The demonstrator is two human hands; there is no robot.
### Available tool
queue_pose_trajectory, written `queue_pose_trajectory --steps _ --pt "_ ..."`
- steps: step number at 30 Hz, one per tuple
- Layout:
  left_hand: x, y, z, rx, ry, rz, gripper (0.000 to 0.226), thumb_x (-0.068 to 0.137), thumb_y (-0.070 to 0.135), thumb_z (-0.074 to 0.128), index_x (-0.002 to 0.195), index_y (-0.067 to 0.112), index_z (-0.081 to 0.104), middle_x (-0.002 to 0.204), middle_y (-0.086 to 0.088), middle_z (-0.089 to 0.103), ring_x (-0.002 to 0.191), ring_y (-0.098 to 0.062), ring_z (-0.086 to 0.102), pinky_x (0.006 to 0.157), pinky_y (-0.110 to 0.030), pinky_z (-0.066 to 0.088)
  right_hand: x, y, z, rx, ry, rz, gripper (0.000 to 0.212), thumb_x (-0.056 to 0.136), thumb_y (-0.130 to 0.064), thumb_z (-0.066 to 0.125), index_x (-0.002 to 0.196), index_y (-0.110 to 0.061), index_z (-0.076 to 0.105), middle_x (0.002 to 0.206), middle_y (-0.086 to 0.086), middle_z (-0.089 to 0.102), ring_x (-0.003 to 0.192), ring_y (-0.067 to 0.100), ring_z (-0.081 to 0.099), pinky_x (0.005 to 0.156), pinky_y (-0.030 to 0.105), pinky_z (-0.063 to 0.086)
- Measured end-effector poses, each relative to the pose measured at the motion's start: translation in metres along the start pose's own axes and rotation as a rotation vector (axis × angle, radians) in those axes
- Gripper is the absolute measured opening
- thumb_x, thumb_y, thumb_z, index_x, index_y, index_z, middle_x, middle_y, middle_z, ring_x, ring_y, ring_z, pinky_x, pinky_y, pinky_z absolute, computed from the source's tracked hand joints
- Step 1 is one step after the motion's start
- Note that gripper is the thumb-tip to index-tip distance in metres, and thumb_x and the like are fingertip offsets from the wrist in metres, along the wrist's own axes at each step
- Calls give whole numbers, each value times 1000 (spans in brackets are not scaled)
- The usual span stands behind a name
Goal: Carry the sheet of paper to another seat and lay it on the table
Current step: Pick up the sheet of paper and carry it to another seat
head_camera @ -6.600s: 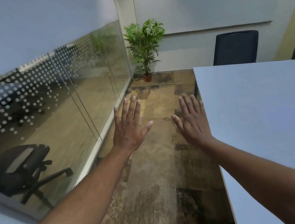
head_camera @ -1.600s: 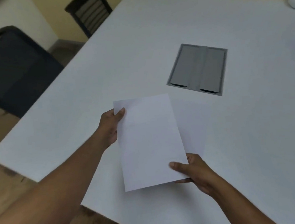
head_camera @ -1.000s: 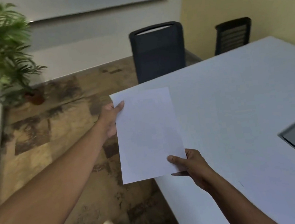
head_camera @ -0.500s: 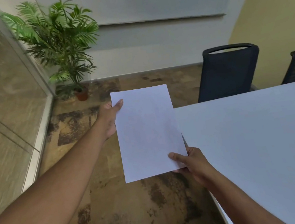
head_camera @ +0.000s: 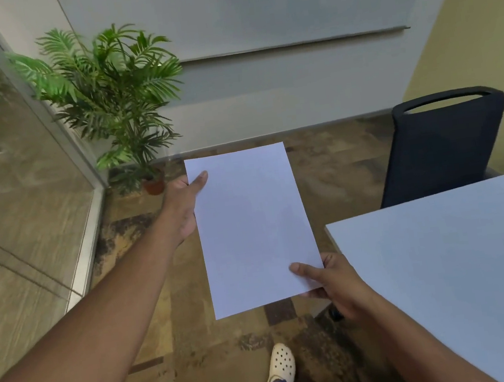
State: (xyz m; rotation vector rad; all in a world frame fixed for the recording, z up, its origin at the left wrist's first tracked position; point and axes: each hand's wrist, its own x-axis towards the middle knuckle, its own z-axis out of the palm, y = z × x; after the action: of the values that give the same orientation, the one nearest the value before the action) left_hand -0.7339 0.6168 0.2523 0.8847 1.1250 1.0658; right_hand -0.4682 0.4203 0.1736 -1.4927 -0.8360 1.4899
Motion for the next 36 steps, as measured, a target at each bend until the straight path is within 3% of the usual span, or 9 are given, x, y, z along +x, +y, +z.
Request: queue_pose_trajectory --steps 6,10,14,22,26,29,33,36 --pt "110 25 24 59 -18 -46 19 106 22 69 113 6 77 110 -11 84 97 -30 83 72 -40 68 91 -39 -3 26 55 42 34 89 -33 87 115 -12 78 114 1 84 103 24 82 89 47 68" --pt "182 47 47 61 -40 -40 23 107 22 68 120 4 75 113 -13 83 101 -34 81 82 -46 65 150 -78 -11 36 74 12 30 92 -28 85 115 -10 79 113 2 85 101 24 82 80 41 69" --pt "248 61 72 41 -69 -39 17 108 17 65 109 6 77 103 -11 85 89 -29 83 70 -39 67 204 -115 -24 69 100 12 26 94 -24 84 113 -7 80 111 5 85 100 27 83 76 39 68" --pt "411 78 116 58 -240 -72 19 110 19 62 115 6 76 107 -10 84 90 -27 83 71 -36 66 331 -164 -37 123 229 -3 15 93 -24 85 103 -14 86 112 6 85 100 27 83 73 36 68" --pt "492 94 145 89 -305 -82 17 109 19 65 110 8 77 104 -10 84 90 -30 81 78 -40 64 386 -194 -32 162 326 14 16 94 -23 83 105 -13 85 112 8 85 101 28 83 74 35 68" --pt "543 111 172 100 -367 -100 17 108 19 66 109 7 77 111 -15 83 99 -36 79 93 -49 63 416 -221 -32 191 388 -2 13 95 -23 82 105 -16 86 111 9 85 100 28 83 75 34 67" --pt "600 132 225 147 -490 -86 24 108 19 67 122 2 75 123 -20 79 116 -42 75 104 -56 59 453 -248 -42 260 543 -28 15 95 -18 81 106 -9 84 111 12 85 104 36 81 93 51 67" --pt "634 137 276 180 -579 -94 22 108 21 68 119 5 77 119 -15 81 114 -39 77 102 -53 61 471 -264 -61 292 634 -46 19 95 -19 81 110 -8 82 112 9 85 106 34 81 96 53 65"
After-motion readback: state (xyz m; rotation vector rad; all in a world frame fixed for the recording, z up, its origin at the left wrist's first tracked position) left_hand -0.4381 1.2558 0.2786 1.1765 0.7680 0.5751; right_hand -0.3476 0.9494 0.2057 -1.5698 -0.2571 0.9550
